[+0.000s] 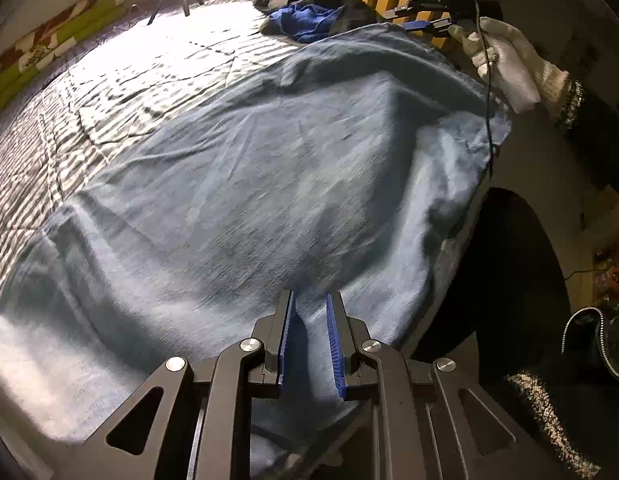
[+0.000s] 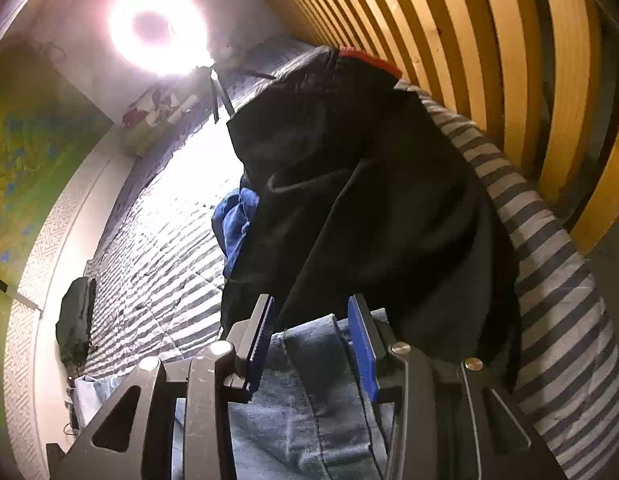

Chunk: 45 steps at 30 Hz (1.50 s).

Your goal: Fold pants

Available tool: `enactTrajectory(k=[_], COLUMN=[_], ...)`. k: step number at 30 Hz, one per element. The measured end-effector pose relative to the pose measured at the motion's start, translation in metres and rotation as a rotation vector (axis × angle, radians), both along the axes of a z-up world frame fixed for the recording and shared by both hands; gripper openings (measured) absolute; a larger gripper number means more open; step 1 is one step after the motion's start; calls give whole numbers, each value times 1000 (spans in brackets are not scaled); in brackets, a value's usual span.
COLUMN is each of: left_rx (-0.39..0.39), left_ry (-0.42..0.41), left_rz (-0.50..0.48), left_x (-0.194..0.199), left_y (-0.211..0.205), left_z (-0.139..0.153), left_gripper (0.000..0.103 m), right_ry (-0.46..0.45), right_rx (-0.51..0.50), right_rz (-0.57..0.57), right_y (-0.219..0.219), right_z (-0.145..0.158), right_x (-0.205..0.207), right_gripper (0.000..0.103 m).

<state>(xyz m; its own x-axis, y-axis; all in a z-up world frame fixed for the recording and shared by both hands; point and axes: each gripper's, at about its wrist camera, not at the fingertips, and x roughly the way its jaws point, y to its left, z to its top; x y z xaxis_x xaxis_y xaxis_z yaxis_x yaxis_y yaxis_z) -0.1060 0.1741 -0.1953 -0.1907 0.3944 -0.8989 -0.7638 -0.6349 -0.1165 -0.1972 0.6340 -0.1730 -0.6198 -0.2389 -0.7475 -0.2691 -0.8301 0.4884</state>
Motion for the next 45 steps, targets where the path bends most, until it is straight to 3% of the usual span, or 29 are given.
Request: enactTrajectory(k=[5,6,7,15,18,23,27,32,35,38,41,45], left_rx=[-8,-9,-13,-24,-27,-32,-26,-21,-15,-3,31,50], left_ry=[4,4,2,10,10,11,16,18,28,35,49,98], left_rz=[6,7,7,4,-3,-7,-6,1,4,29,89,197], left_x=[-1,-1,-2,-2,-1,-3,-4,-1,5,8,11,18], left_y=[-1,-1,0,8,9,12,14,14,8,-3,-24,-68], left_z=[-5,-5,-6,-6,-7,-7,-5,-4,2,10,24,46], left_gripper=[17,17,17,17,17,17,17,17,18,19,21,26], right_ry=[13,23,30,57,74,-2,31,-112,-121,-130,-92,-30], right_rx=[37,56,73,184,147,155,234,342,310,321,333,291], right_rz=[38,49,51,19,2,-40,-49,-87,-84,-66,-57,47], right_y=[-11,-14,-16,-20,-7,-10,-15,-13,-13,-14,-20,-52], right_z=[5,9,12,40,42,20,35,-1,-4,8,28,52], right_x=[4,8,10,30,32,14,12,-6,-5,3,23,42], right_gripper=[35,31,17,4,4,4,3,1,1,5,17,23])
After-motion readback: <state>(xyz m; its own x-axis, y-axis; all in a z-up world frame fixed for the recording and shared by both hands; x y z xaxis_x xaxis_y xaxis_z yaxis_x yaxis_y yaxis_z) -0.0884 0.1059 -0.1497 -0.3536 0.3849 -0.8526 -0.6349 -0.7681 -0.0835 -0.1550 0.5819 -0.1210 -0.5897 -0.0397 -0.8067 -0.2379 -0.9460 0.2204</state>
